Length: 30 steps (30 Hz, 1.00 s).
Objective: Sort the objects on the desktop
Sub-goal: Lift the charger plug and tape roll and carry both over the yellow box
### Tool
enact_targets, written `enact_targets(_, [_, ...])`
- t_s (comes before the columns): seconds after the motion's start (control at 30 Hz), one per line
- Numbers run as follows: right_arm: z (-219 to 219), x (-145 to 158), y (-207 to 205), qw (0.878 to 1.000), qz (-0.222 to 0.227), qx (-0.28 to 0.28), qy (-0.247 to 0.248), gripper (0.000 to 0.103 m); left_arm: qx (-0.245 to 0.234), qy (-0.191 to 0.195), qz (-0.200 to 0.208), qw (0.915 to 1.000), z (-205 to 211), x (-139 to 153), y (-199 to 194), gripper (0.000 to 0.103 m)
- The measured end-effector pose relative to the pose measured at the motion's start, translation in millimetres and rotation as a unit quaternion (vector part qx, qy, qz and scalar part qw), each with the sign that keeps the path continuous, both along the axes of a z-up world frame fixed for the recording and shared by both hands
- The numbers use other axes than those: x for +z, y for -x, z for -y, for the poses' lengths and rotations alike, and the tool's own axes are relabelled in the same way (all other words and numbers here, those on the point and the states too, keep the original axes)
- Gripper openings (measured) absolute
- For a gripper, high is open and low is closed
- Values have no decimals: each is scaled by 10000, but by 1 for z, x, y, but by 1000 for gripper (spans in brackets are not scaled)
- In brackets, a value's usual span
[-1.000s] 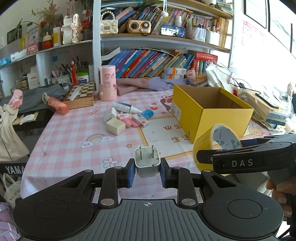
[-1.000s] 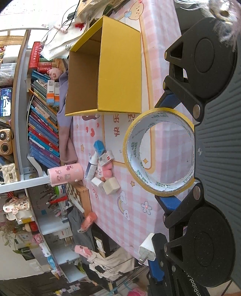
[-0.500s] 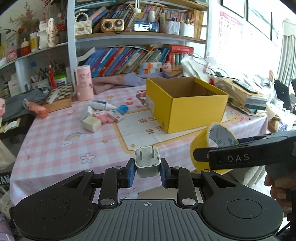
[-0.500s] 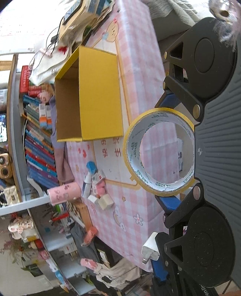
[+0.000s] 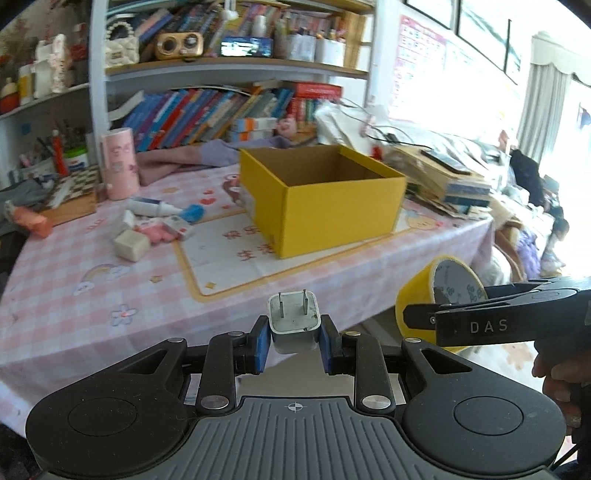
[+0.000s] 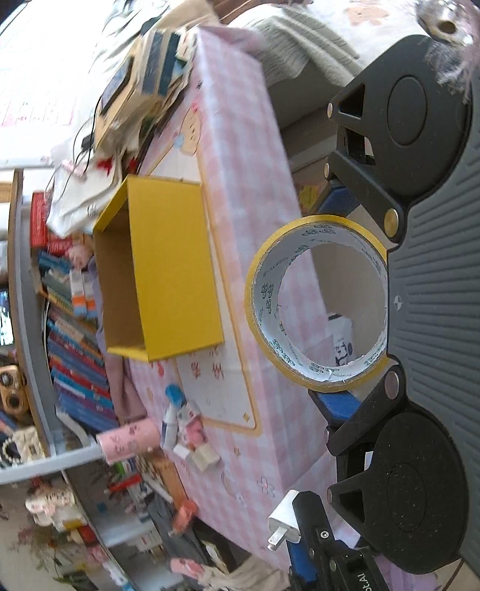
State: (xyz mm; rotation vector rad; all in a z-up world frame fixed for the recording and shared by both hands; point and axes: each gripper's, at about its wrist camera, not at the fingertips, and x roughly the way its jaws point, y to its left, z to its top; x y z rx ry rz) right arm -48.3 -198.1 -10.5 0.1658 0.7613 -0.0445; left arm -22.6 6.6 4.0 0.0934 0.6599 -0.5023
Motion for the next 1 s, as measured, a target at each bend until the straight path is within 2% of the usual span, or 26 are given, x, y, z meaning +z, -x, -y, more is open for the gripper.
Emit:
enact_targets(0.2, [11, 1, 13, 9996, -9, -285, -25, 91, -287, 49, 45, 9996, 14, 0, -1, 26])
enact_targets(0.53, [17, 0, 12, 9994, -24, -355, -13, 91, -588, -39, 151, 9982, 28, 0, -8, 26])
enact_targets(1.0, [20, 1, -4, 9997, -14, -260, -22, 91, -686, -134, 310, 9971, 36, 2, -19, 26])
